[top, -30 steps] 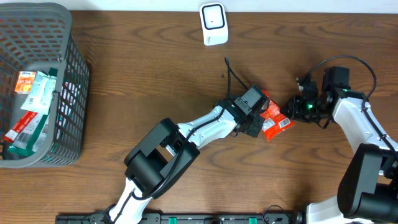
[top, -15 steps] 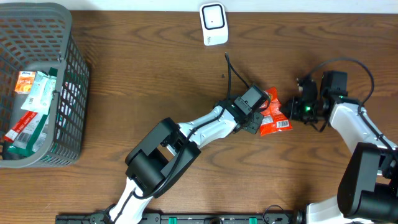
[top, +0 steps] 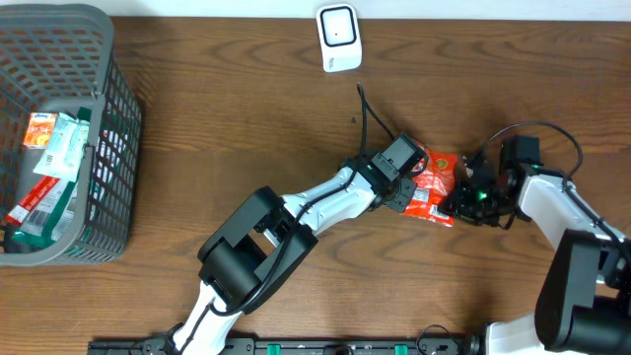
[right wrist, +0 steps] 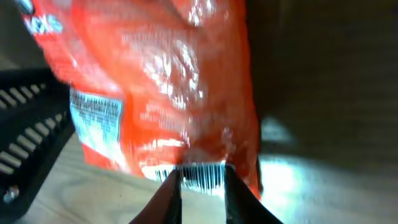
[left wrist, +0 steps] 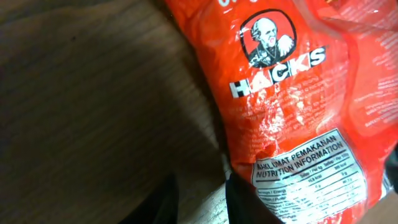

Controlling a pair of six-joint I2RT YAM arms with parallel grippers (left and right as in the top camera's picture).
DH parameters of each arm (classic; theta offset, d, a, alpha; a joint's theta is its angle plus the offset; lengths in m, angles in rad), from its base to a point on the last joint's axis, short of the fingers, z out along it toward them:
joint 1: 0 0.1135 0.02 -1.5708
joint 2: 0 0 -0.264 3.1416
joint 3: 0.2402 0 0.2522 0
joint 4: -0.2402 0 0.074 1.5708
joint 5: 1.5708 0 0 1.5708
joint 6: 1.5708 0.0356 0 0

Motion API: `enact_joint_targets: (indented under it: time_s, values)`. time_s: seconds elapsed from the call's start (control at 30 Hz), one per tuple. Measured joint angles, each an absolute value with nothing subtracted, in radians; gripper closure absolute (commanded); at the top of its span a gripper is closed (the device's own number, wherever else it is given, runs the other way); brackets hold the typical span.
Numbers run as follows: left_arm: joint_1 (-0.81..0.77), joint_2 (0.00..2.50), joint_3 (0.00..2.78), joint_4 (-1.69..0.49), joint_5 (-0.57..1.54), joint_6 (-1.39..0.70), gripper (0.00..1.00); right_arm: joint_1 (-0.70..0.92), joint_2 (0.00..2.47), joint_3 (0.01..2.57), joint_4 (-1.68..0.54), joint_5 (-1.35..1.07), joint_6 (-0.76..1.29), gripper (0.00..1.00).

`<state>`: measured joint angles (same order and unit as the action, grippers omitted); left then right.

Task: Scan the item barcode
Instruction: 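Grasp the red bag with the right gripper beside the left gripper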

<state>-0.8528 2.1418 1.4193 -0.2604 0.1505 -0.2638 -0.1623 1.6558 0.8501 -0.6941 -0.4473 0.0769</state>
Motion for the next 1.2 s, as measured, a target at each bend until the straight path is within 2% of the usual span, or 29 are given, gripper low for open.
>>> enact_joint_targets:
  time_s: [0.1,0.2,0.23,0.4,0.53,0.73,0.83,1.03,1.2]
  values:
    - [-0.853,2.142,1.42,-0.262,0.151,-0.262,0.72,-0.162,1.626,0.849,-0.699,-0.436,0.081,0.67]
    - [-0.855,2.141,1.423,-0.277,0.15,-0.262,0.72,-0.162,1.565,0.85,-0.697,-0.458,0.088,0.51]
    - [-0.859,2.141,1.425,-0.286,0.15,-0.262,0.72,-0.162,1.536,0.852,-0.678,-0.481,0.088,0.5]
    - [-0.876,2.136,1.426,-0.314,0.144,-0.261,0.72,-0.162,1.504,0.864,-0.571,-0.517,0.097,0.54]
    - [-0.881,2.136,1.427,-0.321,0.124,-0.262,0.72,-0.162,1.539,0.865,-0.486,-0.527,0.099,0.73]
    - [-0.886,2.136,1.43,-0.331,0.109,-0.262,0.71,-0.162,1.663,0.866,-0.408,-0.529,0.102,0.82]
    - [-0.887,2.136,1.43,-0.332,0.105,-0.262,0.72,-0.162,1.726,0.868,-0.38,-0.545,0.102,0.81]
    - [-0.885,2.135,1.434,-0.348,0.126,-0.262,0.72,-0.162,1.726,0.87,-0.381,-0.574,0.102,0.71]
    - [-0.886,2.134,1.435,-0.357,0.129,-0.262,0.72,-0.162,1.654,0.87,-0.426,-0.633,0.099,0.74]
